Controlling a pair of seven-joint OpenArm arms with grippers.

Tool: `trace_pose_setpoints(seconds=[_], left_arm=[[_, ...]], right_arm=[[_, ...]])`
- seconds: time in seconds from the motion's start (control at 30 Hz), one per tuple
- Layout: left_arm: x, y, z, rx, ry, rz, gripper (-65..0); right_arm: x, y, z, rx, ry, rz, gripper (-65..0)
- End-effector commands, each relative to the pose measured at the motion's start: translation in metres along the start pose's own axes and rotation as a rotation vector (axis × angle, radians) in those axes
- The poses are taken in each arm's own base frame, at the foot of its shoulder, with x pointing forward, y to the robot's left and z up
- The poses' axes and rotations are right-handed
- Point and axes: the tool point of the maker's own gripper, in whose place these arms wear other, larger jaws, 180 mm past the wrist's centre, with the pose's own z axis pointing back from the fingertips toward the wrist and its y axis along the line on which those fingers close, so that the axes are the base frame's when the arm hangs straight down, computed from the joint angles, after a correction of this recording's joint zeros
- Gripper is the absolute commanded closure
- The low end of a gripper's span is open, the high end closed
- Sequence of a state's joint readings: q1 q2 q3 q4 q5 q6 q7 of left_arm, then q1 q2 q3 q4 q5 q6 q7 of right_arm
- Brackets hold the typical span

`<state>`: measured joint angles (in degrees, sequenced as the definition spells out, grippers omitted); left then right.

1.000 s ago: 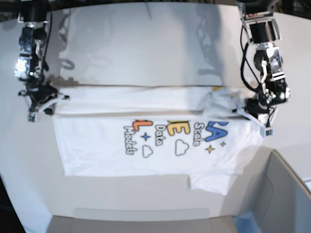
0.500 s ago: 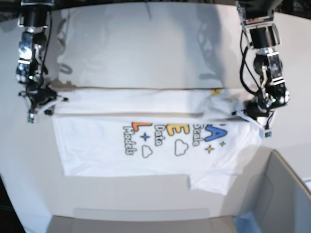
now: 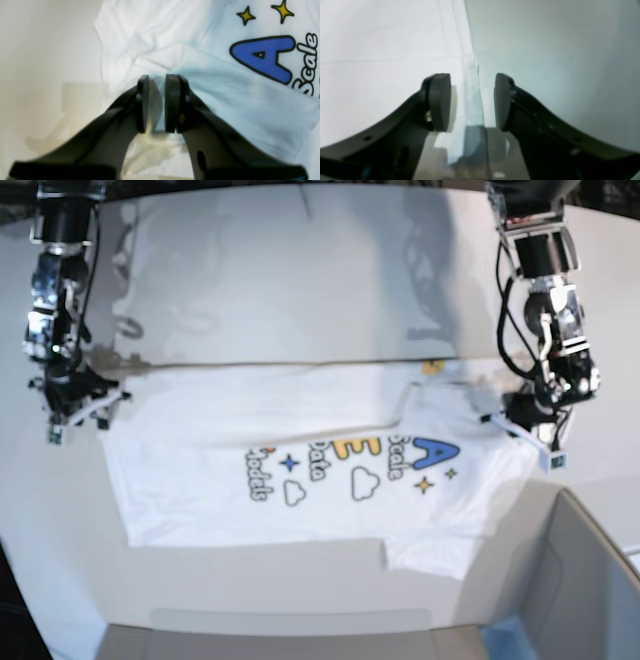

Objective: Layout the t-shirt on the table in an organized manner, then fold the t-shirt properly
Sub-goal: 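Drag the held edge of the t-shirt away to smooth it flat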

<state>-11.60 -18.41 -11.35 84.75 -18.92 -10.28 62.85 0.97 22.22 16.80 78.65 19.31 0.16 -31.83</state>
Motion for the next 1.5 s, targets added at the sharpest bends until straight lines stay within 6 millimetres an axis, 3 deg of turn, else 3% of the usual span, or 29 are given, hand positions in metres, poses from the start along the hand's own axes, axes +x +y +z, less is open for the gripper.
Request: trace_pose_setpoints(seconds=[0.0,0.2,0.33,0.5,0.7,0.87,0.93,1.0,1.1,1.27,1.33,1.47], left_arm=[[0.034,0.001,0.015,0.005,-0.107,-0.013,-12.2],[0.05,-0.007,0.052,0.005,-0.228,-0.059,-12.2],[0.041,0.01,0.068,0.038,-0.264,-0.009,-12.2],[0.014,0.016,0.062,0.047,-0.203,-0.01,-12.2],[0.001,-0.028,0.05,-0.058,-0.154,-0.155,-12.2],[-0.017,-0.031,0.034,-0.072,-0.086,-0.159,-11.9],[-0.015,-0.031,0.033,-0.072,-0.085,-0.156,-8.6],[-0.012,-0.032,0.033,-0.072,-0.093,-0.155,0.0],[-0.01,-0.032,0.033,-0.074,-0.095,-0.156,0.0],[-0.018,-0.03,0.027,-0.07,-0.066,-0.149,0.0],[-0.023,-0.026,0.016,-0.068,-0.03,-0.13,0.0],[-0.032,-0.018,-0.007,-0.061,0.034,-0.088,0.0]], right_arm=[[0.031,-0.005,0.005,-0.009,-0.089,0.015,-32.6],[0.064,0.018,0.035,0.036,-0.265,0.06,-33.8],[0.057,0.023,0.044,0.049,-0.27,0.077,-33.8],[0.028,0.02,0.041,0.047,-0.199,0.081,-33.8],[0.006,0.011,0.03,0.029,-0.136,0.063,-33.8],[-0.004,0.026,0.026,0.065,-0.106,0.088,-32.9],[-0.005,0.029,0.026,0.073,-0.102,0.095,-28.1],[-0.004,0.029,0.026,0.072,-0.104,0.094,-18.2],[0.003,0.03,0.025,0.074,-0.121,0.089,-1.3],[0.007,0.031,0.024,0.075,-0.128,0.09,0.0],[0.014,0.031,0.022,0.074,-0.139,0.088,0.0],[0.007,0.024,0.008,0.054,-0.046,0.072,0.0]])
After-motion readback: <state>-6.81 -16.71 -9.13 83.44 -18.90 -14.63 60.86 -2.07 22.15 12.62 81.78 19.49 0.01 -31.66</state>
